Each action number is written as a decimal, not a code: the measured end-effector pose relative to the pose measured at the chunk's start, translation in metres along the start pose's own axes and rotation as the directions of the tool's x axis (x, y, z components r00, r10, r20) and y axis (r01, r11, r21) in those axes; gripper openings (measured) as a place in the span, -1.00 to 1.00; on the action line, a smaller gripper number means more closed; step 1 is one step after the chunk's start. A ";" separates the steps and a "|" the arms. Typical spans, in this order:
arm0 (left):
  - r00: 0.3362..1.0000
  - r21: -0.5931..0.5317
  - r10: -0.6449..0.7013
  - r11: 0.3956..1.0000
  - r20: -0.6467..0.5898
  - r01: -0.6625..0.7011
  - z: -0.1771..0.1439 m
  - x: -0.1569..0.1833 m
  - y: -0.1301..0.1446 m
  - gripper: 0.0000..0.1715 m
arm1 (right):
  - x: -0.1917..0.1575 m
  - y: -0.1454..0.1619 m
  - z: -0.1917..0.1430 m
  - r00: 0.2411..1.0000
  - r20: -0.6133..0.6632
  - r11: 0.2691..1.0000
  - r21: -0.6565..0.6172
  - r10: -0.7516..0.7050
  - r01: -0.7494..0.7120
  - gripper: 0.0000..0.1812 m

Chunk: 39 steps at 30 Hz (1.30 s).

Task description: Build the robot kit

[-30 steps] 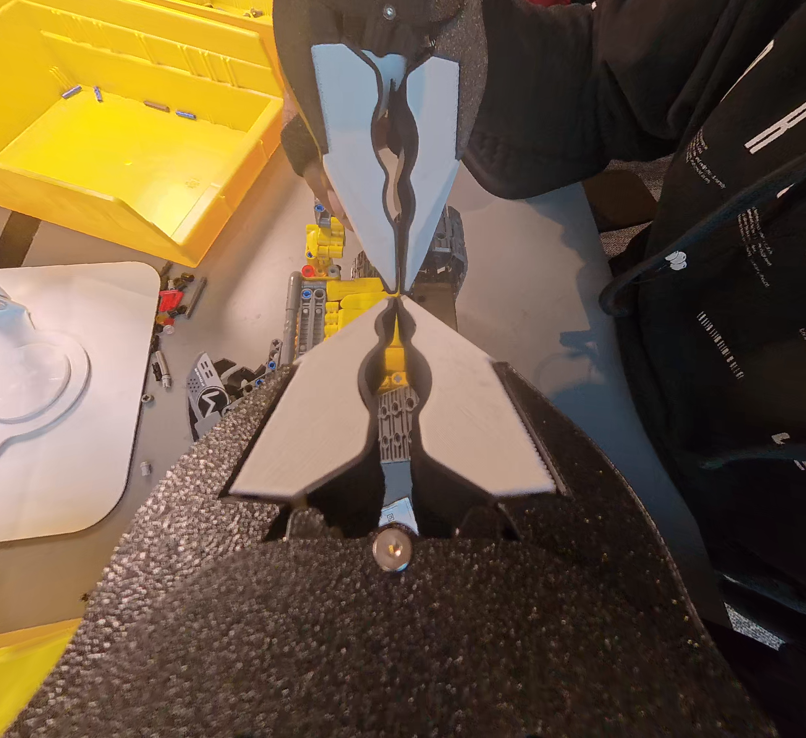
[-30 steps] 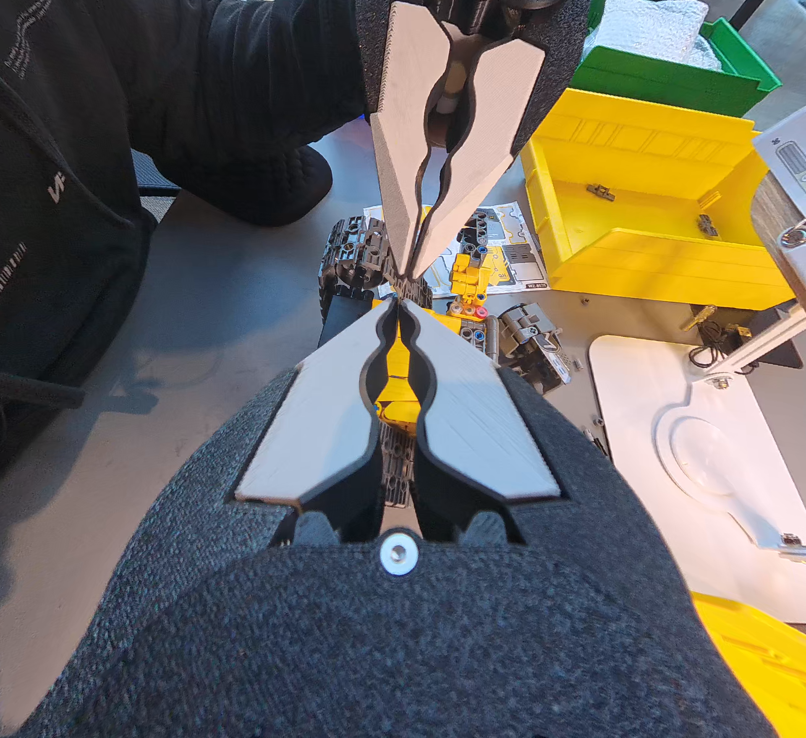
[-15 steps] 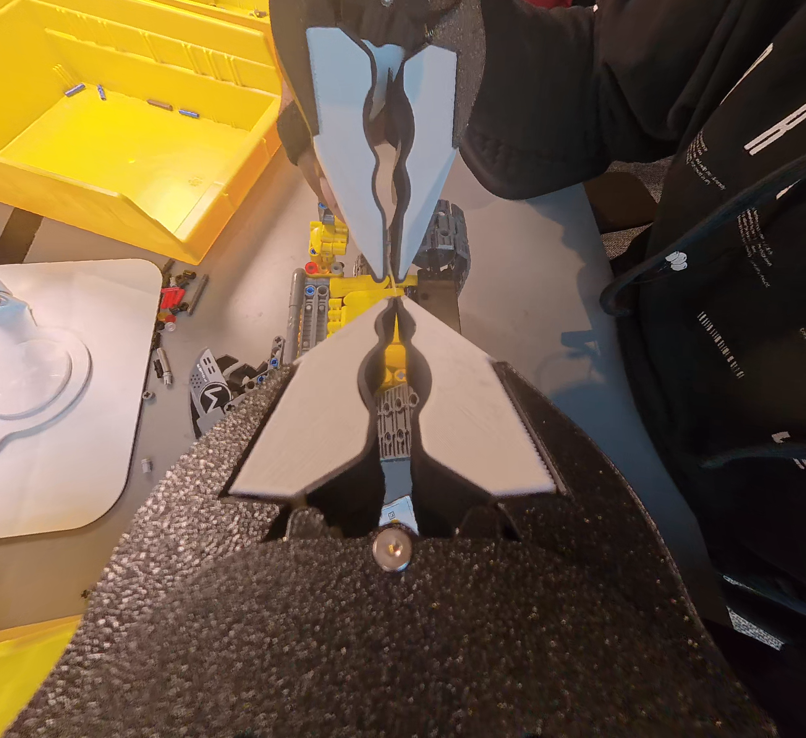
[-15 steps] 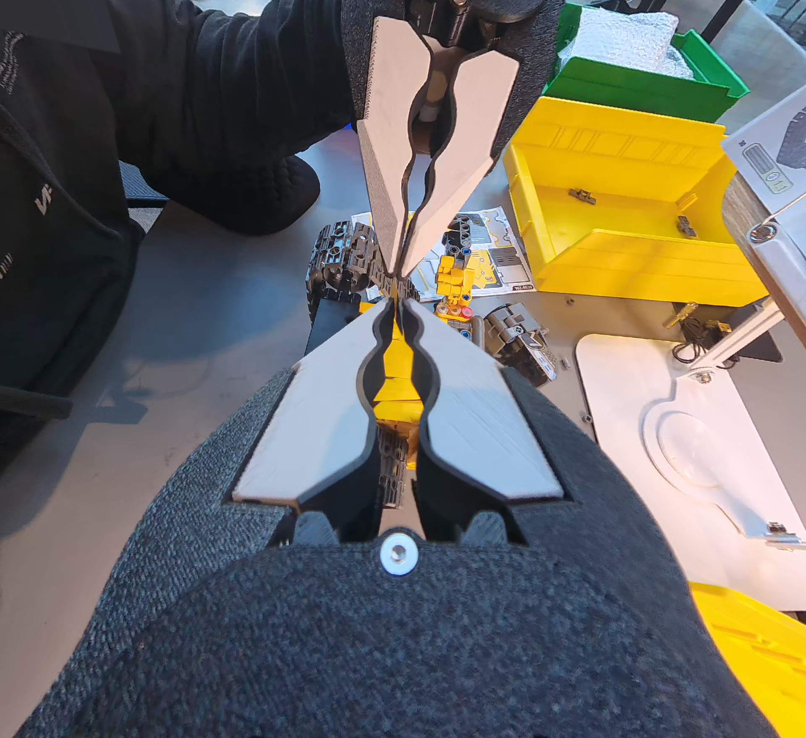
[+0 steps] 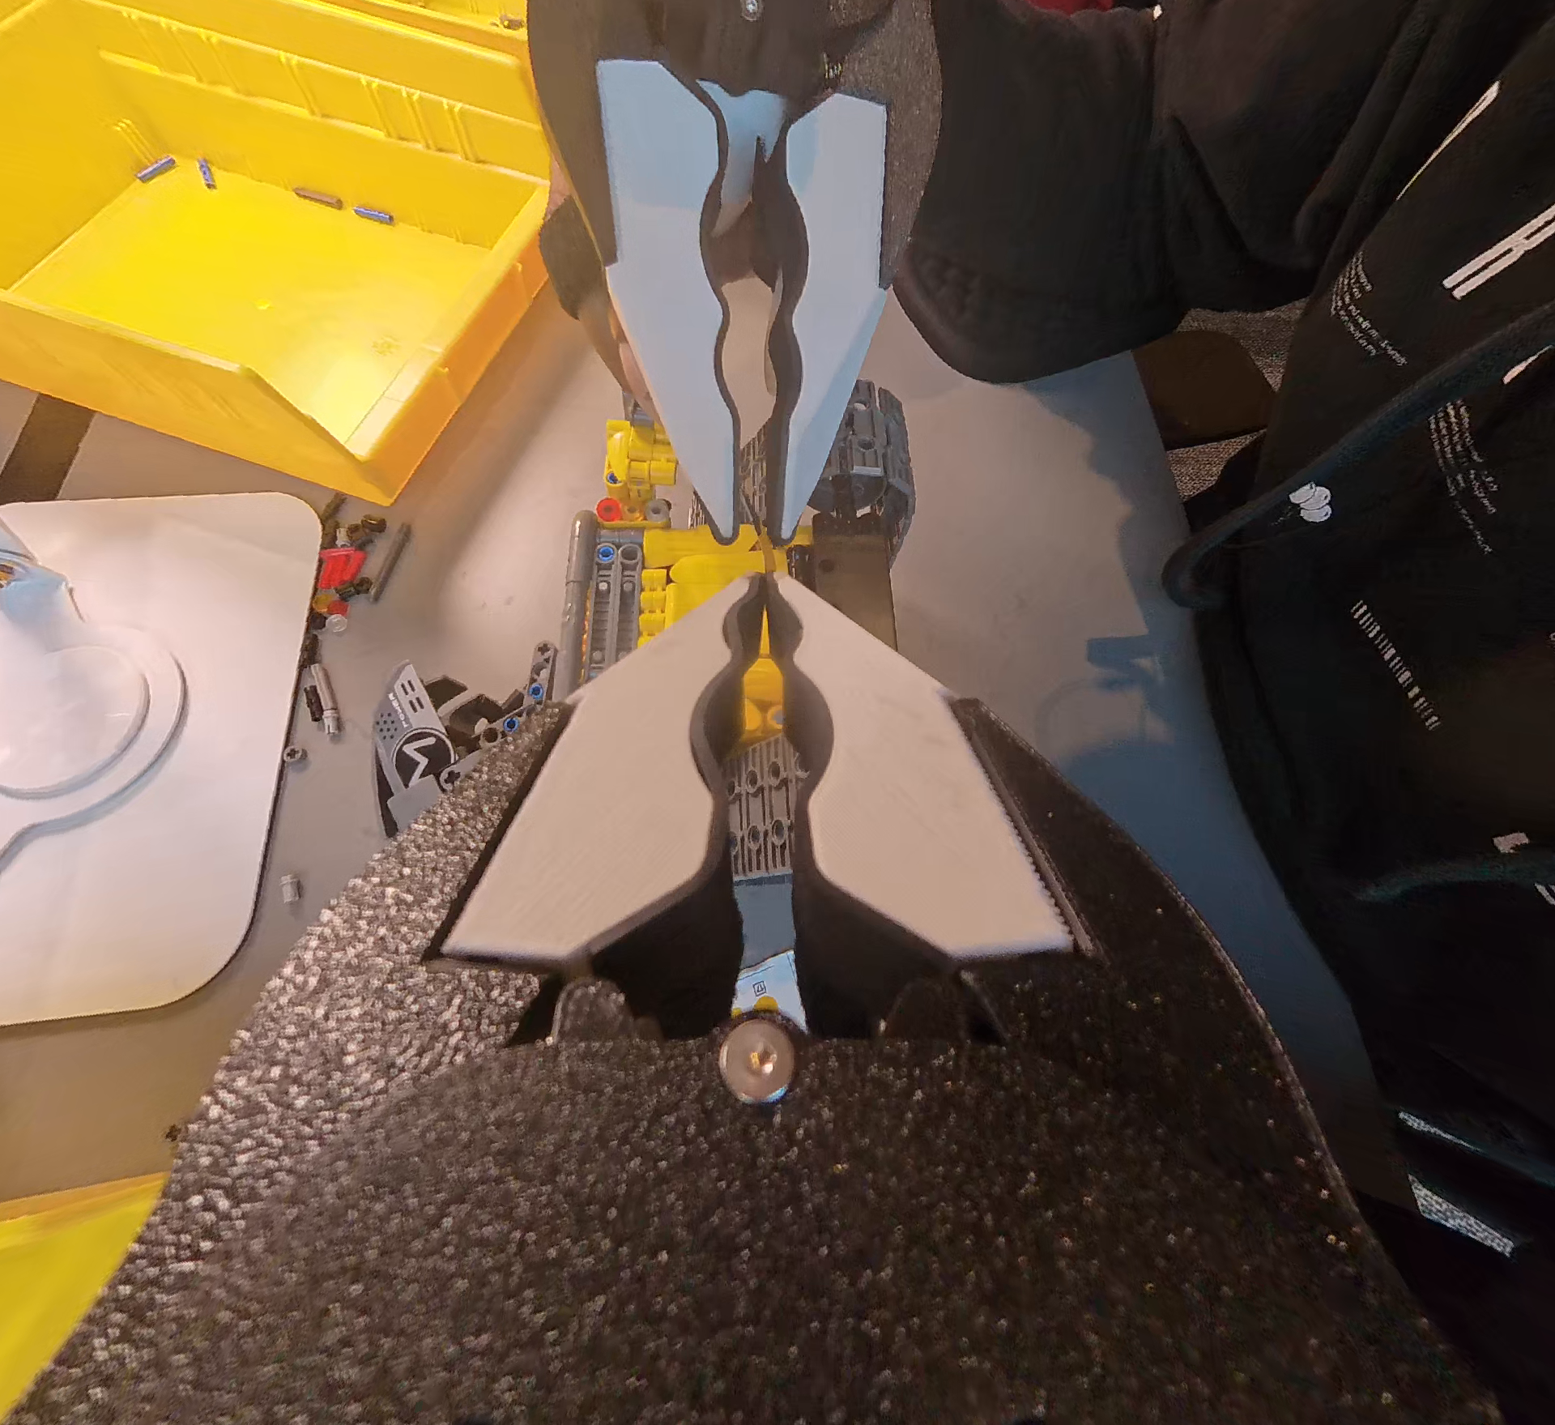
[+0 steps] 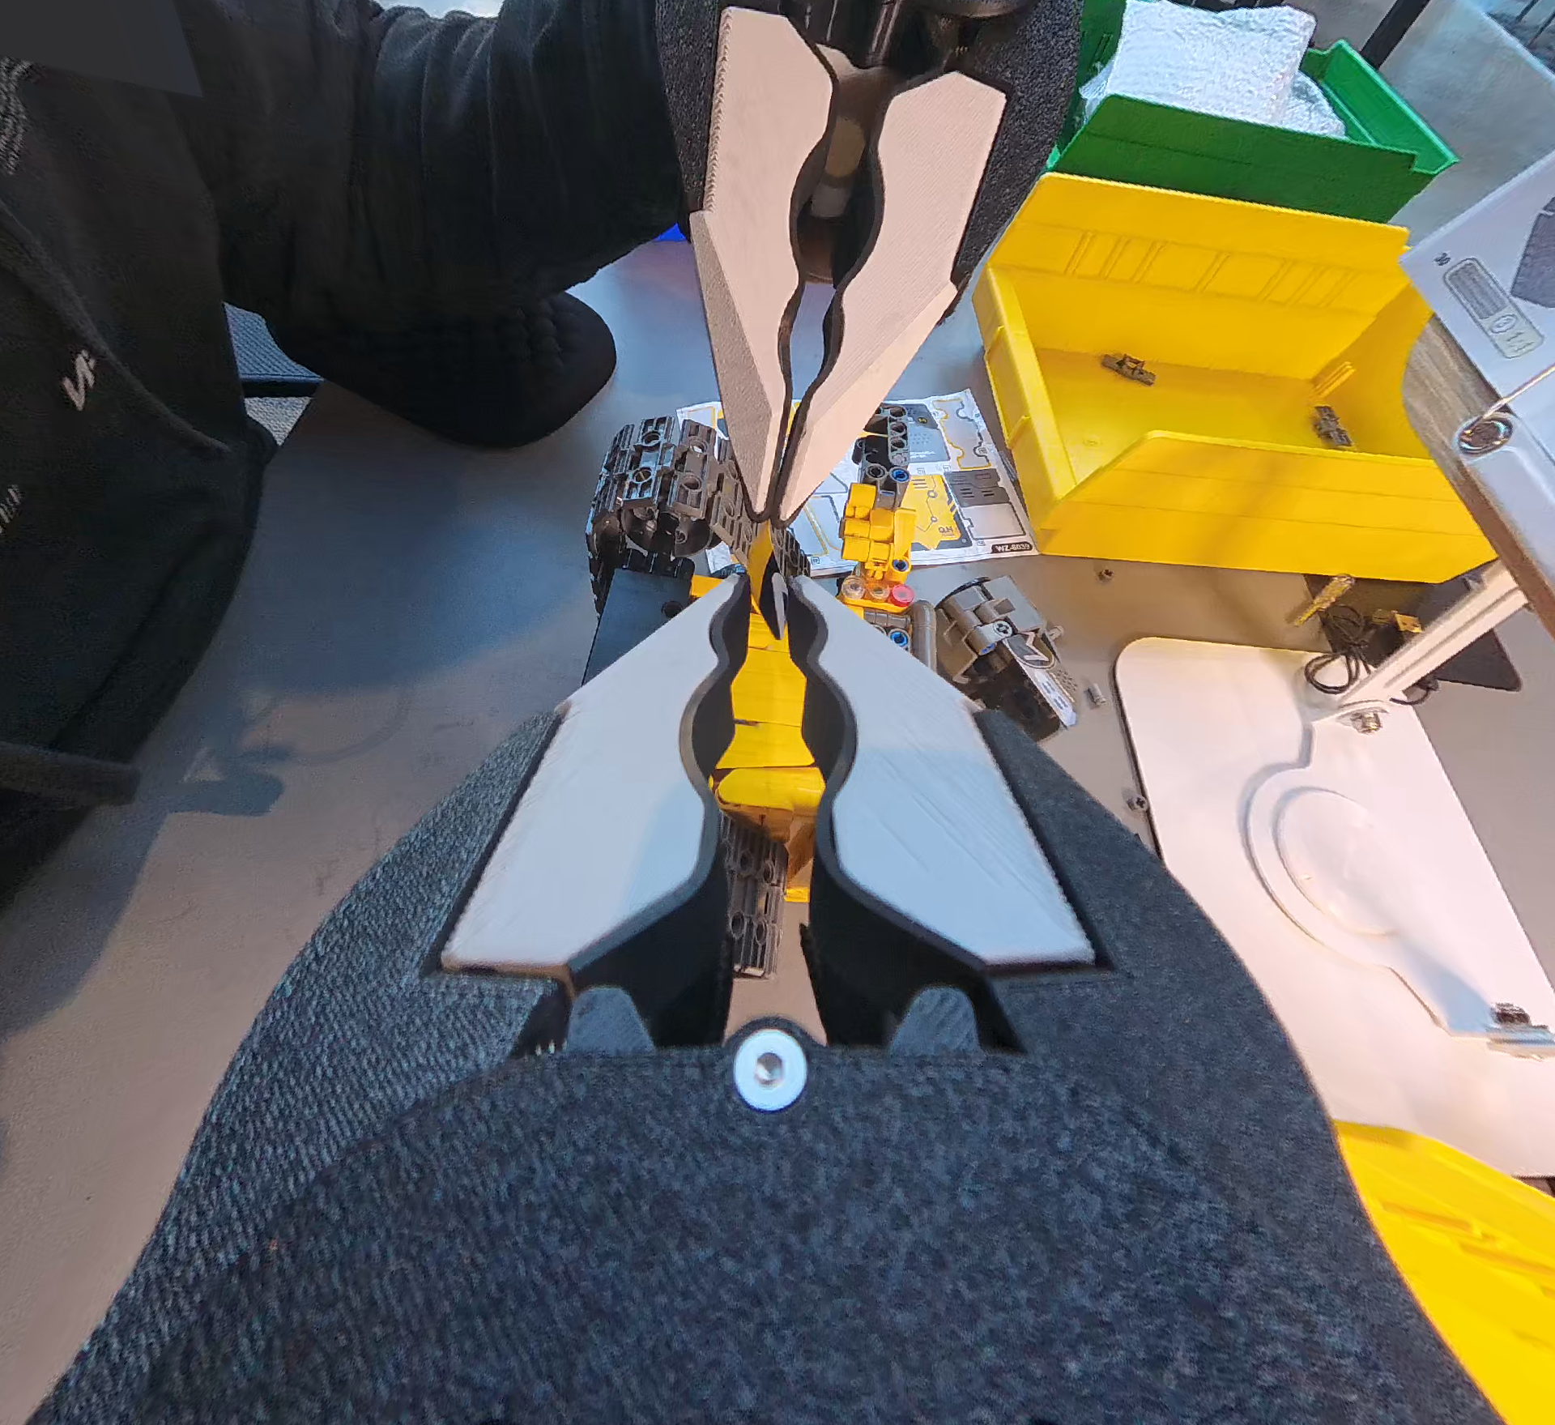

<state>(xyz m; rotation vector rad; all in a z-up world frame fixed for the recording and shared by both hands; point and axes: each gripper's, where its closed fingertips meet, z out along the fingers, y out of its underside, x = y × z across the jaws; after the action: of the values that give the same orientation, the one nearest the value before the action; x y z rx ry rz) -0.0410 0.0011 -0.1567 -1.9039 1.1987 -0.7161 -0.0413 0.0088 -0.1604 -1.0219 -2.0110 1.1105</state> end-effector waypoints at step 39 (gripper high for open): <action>0.996 0.087 -0.016 0.996 0.091 0.008 -0.013 -0.018 -0.011 -0.98 | 0.008 0.001 0.001 0.999 -0.029 0.999 0.014 0.044 -0.044 -1.00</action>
<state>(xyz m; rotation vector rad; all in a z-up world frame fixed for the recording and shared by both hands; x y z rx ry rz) -0.0533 0.0164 -0.1415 -1.8529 1.0836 -0.6692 -0.0460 0.0160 -0.1608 -1.0738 -1.9640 1.1241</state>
